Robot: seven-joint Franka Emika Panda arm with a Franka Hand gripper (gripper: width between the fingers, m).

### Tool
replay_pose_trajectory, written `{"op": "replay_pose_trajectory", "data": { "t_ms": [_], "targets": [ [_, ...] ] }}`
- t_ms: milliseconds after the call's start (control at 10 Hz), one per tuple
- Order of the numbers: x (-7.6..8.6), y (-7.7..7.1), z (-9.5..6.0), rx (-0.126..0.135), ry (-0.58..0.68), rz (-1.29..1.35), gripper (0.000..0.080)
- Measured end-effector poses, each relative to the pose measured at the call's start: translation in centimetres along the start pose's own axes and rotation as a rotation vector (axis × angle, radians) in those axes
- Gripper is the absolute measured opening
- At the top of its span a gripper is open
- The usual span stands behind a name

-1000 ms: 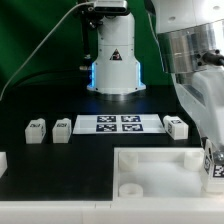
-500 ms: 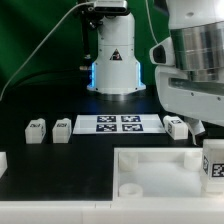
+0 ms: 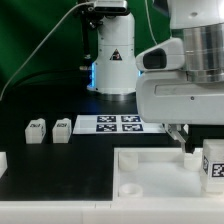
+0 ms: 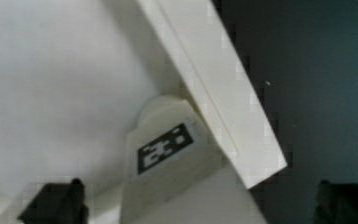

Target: Assemble one leg

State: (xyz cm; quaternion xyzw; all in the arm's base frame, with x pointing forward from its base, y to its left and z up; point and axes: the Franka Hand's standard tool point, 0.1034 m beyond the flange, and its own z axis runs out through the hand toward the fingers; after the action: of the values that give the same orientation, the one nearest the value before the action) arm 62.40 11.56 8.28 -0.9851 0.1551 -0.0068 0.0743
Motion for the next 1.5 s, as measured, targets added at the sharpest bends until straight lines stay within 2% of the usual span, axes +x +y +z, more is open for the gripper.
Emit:
{"op": "replay_pose_trajectory", "data": {
  "t_ms": [200,300,400,500,600,700,900,1100,1300,1400,1500],
  "targets": [
    [0.3,0.0,0.3,0.001,0.024,-0.184,0.0648],
    [0.3,0.0,0.3,0.003,0.022,-0.161,0.0648],
    [0.3,0.1,0.3,0.003,0.022,-0.16,0.0522],
    [0.2,0.0,0.3,0.009,0.021,-0.086,0.0522],
    [0.2,-0.1,0.3,0.015,0.019,0.012,0.0384],
    [0.2,0.0,0.3,0.016,0.018,0.08,0.0306],
    [0.3,0.1,0.3,0.022,0.015,0.274,0.0306],
    [0.4,0.7,0.5,0.075,-0.001,0.698,0.0306],
    [0.3,1.0,0.5,0.127,-0.007,0.995,0.0306],
    [0.1,0.7,0.6,0.143,-0.029,1.159,0.0306],
    [0.0,0.6,0.6,0.143,-0.03,1.156,0.0306]
  ]
}}
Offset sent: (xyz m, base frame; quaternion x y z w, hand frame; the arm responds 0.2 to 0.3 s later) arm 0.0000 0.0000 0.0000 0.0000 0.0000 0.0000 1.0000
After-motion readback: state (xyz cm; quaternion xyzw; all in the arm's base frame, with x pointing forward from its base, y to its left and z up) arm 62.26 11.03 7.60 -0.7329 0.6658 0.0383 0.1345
